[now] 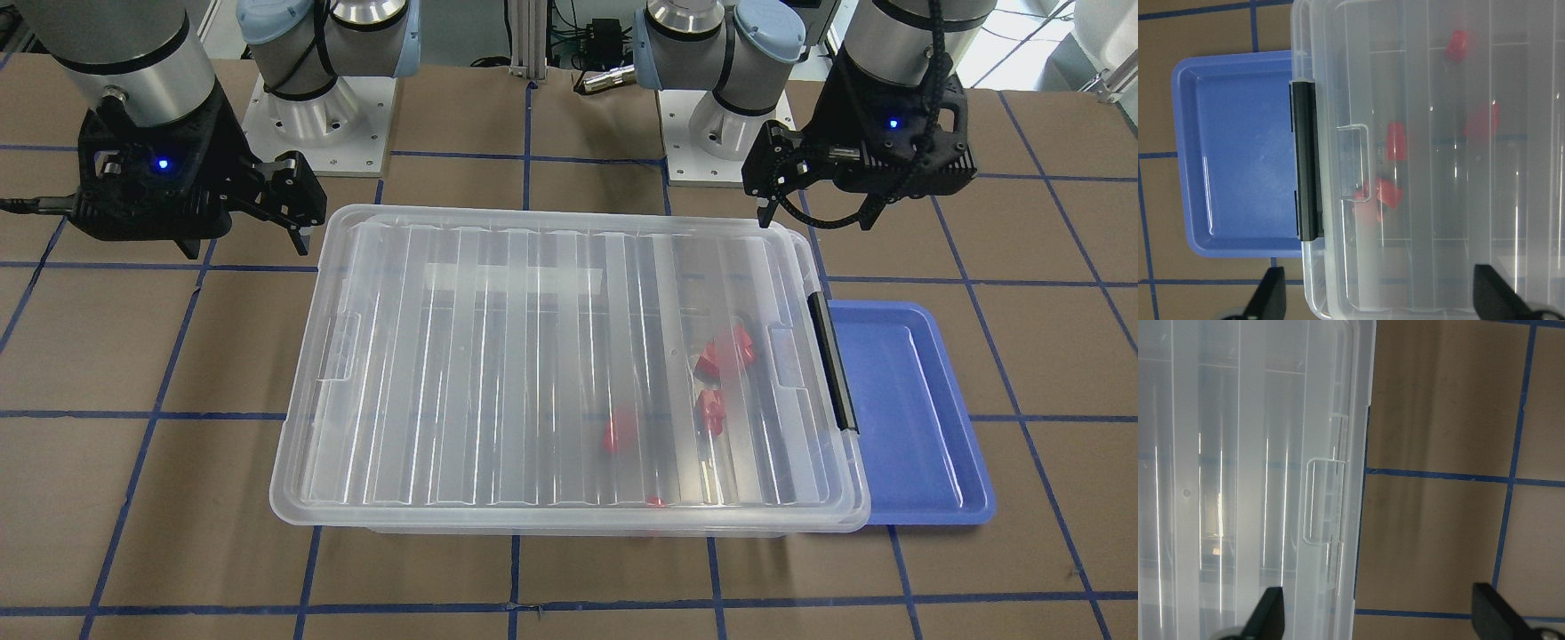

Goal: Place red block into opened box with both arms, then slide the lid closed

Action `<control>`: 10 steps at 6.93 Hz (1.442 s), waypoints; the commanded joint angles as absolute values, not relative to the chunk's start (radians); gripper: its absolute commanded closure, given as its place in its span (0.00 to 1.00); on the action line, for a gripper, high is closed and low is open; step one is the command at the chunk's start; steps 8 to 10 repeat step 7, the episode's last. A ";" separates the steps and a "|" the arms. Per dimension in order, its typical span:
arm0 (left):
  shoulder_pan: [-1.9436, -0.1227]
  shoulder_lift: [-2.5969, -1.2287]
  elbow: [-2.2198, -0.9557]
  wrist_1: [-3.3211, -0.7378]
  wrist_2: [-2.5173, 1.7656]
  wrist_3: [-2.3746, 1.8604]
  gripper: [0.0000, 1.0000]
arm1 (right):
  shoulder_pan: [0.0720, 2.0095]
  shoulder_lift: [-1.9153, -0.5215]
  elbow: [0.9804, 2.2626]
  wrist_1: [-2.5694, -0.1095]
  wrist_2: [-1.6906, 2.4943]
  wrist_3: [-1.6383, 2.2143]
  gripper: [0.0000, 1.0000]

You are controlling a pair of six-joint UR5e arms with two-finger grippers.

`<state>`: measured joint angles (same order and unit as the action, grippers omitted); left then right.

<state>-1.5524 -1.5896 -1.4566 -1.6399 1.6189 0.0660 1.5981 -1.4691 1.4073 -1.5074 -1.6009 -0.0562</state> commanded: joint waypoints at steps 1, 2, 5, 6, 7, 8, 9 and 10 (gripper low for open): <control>-1.552 -1.586 -1.460 -1.640 1.605 0.066 0.00 | 1.598 -1.485 1.428 -1.509 -1.608 -0.055 0.00; -1.552 -1.601 -1.450 -1.640 1.605 0.064 0.00 | 1.598 -1.485 1.428 -1.508 -1.614 -0.057 0.00; -1.552 -1.588 -1.462 -1.641 1.605 0.063 0.00 | 1.598 -1.485 1.427 -1.505 -1.618 -0.057 0.00; -1.552 -1.594 -1.459 -1.641 1.605 0.063 0.00 | 1.598 -1.485 1.427 -1.505 -1.618 -0.057 0.00; -1.552 -1.591 -1.460 -1.641 1.605 0.064 0.00 | 1.598 -1.485 1.427 -1.503 -1.618 -0.057 0.00; -1.552 -1.591 -1.460 -1.641 1.605 0.064 0.00 | 1.598 -1.485 1.427 -1.503 -1.618 -0.057 0.00; -1.552 -1.591 -1.460 -1.641 1.605 0.064 0.00 | 1.598 -1.485 1.427 -1.503 -1.618 -0.057 0.00; -1.552 -1.591 -1.460 -1.641 1.605 0.064 0.00 | 1.598 -1.485 1.427 -1.503 -1.618 -0.057 0.00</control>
